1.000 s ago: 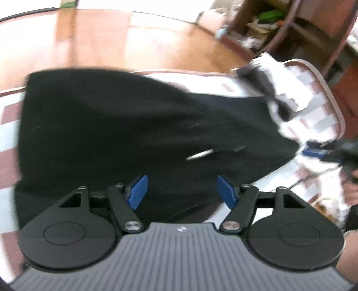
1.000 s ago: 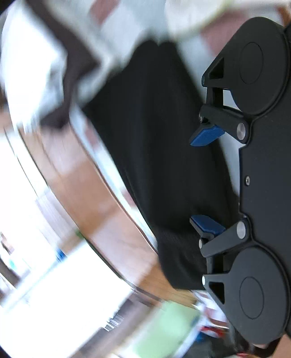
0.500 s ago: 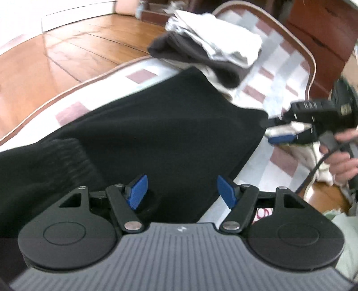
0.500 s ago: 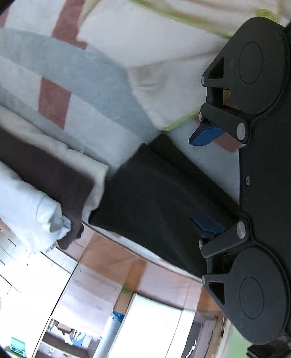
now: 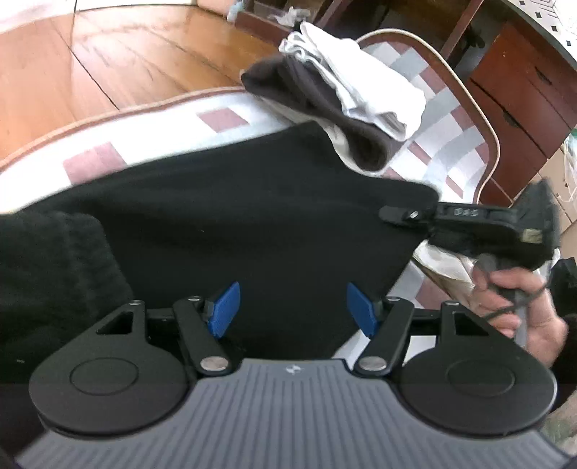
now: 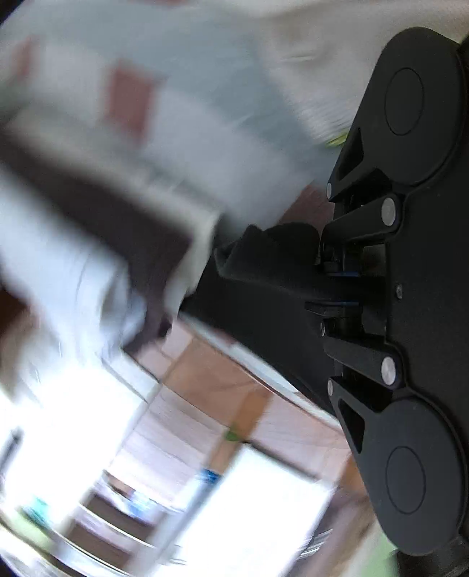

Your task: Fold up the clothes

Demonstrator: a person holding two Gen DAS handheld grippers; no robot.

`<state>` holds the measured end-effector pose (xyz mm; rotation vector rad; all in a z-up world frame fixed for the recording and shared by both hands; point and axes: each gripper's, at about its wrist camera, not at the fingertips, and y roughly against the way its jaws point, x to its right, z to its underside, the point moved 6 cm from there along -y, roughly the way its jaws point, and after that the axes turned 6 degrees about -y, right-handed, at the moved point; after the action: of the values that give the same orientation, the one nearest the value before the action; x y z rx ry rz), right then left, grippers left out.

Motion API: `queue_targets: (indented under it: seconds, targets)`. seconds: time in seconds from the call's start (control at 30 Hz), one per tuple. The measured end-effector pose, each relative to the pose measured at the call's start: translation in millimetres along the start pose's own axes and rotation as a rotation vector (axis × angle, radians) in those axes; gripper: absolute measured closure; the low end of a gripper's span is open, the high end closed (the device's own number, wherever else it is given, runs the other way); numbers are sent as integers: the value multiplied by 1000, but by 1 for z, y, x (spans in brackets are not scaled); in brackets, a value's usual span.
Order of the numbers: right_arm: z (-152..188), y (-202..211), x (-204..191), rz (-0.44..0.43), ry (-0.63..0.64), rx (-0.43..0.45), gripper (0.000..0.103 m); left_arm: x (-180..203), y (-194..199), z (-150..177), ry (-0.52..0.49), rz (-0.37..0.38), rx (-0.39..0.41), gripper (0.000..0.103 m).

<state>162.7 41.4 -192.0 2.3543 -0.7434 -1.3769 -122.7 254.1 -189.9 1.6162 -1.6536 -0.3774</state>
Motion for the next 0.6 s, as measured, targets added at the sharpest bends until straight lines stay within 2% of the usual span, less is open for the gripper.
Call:
queue_targets:
  seconds: [0.03,0.07,0.1,0.13,0.17,0.23,0.33,0.43,0.5,0.6]
  targets:
    - [-3,4,-14,-27,41,7,89,-1,4,-1,0,-6,11,38]
    - [-5,6,-30,-60,72,9,89,-6,13,-4,35,-2,54,38]
    - [-8,8,-46,-98,97,6,89,-11,22,-7,70,2,97,42]
    - [-10,9,-66,-147,123,-5,90,-16,30,-9,105,6,140,54]
    - [-10,9,-90,-200,152,-21,90,-23,41,-12,151,16,185,56]
    - [-9,9,-139,-306,219,-56,90,-56,83,-11,342,76,270,57]
    - [10,8,-223,-448,383,-125,90,-88,150,1,435,47,348,57]
    - [51,-7,-293,-596,462,-232,90,-111,217,21,474,-17,411,57]
    - [89,-20,-321,-658,501,-323,90,-120,245,46,498,-98,421,57]
    - [155,-42,-335,-651,527,-452,90,-133,266,89,579,-180,415,56]
